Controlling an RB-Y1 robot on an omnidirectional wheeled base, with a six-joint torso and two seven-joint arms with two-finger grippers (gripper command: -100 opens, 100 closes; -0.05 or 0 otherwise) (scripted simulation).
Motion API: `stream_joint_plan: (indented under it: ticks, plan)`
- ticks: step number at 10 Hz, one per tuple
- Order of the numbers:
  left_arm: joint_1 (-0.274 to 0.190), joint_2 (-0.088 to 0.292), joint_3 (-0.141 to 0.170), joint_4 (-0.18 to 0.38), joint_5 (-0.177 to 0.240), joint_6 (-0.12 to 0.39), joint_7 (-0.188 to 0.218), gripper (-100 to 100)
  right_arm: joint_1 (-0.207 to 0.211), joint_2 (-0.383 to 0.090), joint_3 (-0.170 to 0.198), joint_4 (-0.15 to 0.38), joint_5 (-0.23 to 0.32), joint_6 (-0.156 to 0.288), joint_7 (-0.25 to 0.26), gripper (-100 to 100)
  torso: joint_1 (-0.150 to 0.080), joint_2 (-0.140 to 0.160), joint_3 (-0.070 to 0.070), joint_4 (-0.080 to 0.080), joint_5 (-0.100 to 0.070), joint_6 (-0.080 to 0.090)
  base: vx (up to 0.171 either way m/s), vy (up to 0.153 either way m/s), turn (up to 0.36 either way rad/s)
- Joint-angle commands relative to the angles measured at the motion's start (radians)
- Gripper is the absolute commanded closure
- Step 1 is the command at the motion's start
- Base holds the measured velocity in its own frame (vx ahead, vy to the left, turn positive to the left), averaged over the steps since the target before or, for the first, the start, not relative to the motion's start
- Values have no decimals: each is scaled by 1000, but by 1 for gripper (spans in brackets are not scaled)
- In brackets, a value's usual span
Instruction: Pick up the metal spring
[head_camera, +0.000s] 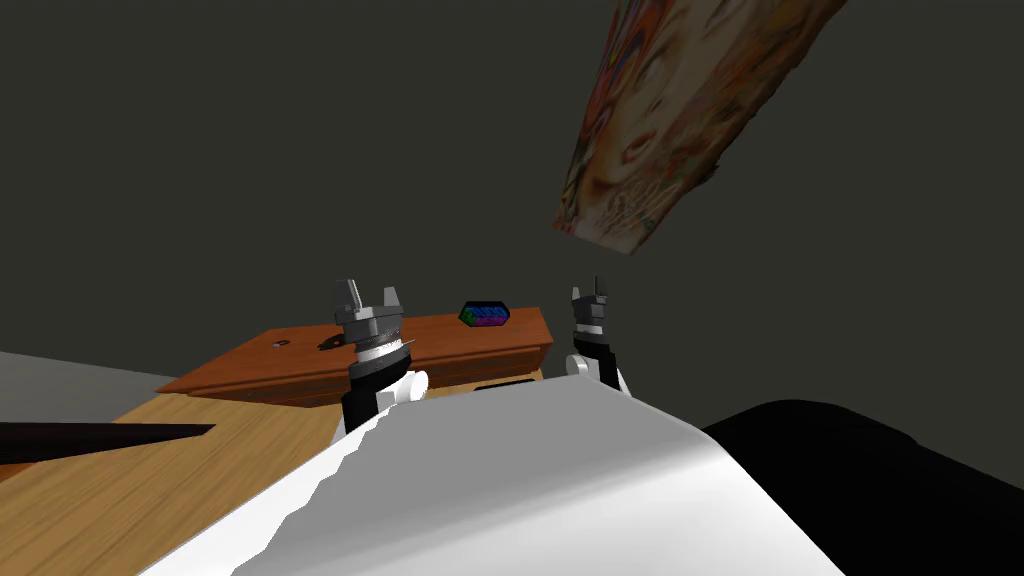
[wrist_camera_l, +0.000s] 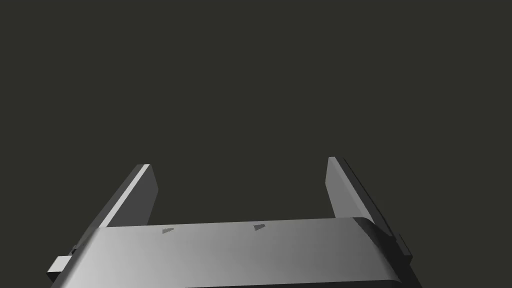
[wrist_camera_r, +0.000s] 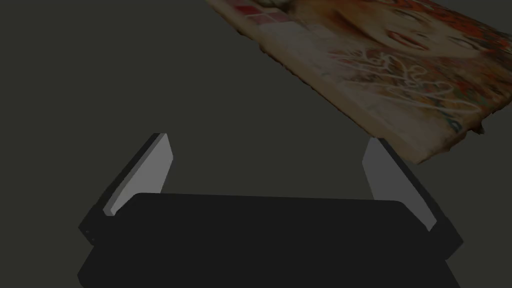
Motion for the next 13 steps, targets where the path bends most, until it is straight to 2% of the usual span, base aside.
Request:
stream_joint_plan:
  ticks: [1, 5, 9, 12, 13]
  plan:
    - [0, 0, 0, 0, 0, 0, 0, 0, 9, -36, 8, 5, 2, -2, 2, -100, 0, 0, 0, 0, 0, 0, -25, 4, 102]
    - [0, 0, 0, 0, 0, 0, 0, 0, 60, -145, 49, 40, 16, -10, 13, -100, 1, 5, 3, 1, 0, 0, -70, 19, 169]
    - [0, 0, 0, 0, 0, 0, 0, 0, 126, -240, 112, 112, 54, -22, 36, -100, 3, 5, 3, 1, 1, -1, -77, 45, 323]
    - [0, 0, 0, 0, 0, 0, 0, 0, 178, -295, 164, 197, 101, -30, 60, -100, 2, 6, 4, 1, 0, 0, -76, 43, 418]
    - [0, 0, 0, 0, 0, 0, 0, 0, 178, -295, 164, 197, 101, -30, 60, -100, 2, 5, 3, 1, 1, 0, -27, 26, 261]
